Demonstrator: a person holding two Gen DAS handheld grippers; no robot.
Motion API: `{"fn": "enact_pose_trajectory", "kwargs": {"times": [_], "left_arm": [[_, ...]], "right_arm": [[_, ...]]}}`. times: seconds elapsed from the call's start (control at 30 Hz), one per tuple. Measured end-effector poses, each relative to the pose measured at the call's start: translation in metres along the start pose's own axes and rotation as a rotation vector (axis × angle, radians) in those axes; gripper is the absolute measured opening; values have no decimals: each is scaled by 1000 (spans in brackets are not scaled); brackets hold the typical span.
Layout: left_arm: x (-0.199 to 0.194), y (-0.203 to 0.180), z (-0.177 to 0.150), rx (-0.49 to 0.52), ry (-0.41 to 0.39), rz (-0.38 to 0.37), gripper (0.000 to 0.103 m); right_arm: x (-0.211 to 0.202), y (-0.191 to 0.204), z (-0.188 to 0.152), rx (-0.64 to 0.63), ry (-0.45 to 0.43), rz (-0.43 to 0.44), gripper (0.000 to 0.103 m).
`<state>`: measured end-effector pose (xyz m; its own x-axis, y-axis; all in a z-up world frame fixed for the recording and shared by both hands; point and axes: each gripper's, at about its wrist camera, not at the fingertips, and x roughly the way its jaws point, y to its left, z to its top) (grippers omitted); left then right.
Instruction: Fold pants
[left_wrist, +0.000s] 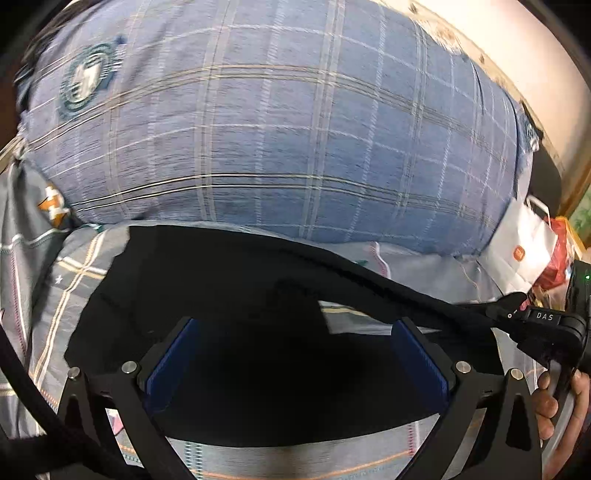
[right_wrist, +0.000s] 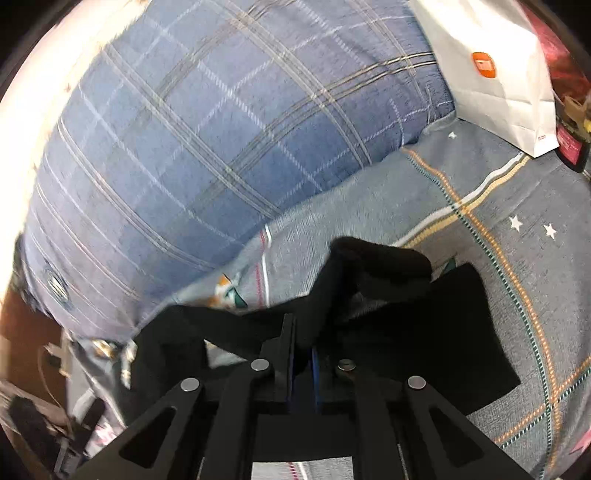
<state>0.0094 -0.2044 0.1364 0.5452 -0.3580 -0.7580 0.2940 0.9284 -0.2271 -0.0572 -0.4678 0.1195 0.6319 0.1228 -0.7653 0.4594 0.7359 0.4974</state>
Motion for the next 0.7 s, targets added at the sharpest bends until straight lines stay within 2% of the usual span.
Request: {"fn": "enact_pose_trajectory", "kwargs": {"times": [0.07,0.17,0.27,0.3,0.37,0.43,0.5,0.53,0.57,0.6,0.67,0.7], "left_arm": [[12,-17,15,-29,39,-40,103],[43,-39,37,-65,128,-64,103],[89,-55,50,-116,234,-40,101],[101,-58,53,-133,261,-25,100],[115,-62,54,-163,290,-11,87],[130,-65,54,-186,327,12,84],[147,-65,49,-231,383,38,64],[151,-64,47,-251,401,37,47],[155,-64,46,-261,413,33,37],[156,-66,48,-257,412,44,32],[153,-65,54,-240,388,63,10],[147,-62,58,-247,371,56,9]], "right_arm": [[0,-10,1,60,10,23,7],[12,-36,-4,179,75,68,7],[17,-47,-2,250,108,110,7],[17,-48,-3,257,115,118,7],[19,-50,-1,271,126,128,7],[19,-52,-2,278,132,124,7],[20,-54,-3,288,148,130,7],[20,-56,-3,301,153,137,7],[18,-58,-3,307,152,141,7],[17,-60,-3,312,150,141,7],[18,-63,-3,323,156,148,7],[19,-64,-3,325,159,153,7]]}}
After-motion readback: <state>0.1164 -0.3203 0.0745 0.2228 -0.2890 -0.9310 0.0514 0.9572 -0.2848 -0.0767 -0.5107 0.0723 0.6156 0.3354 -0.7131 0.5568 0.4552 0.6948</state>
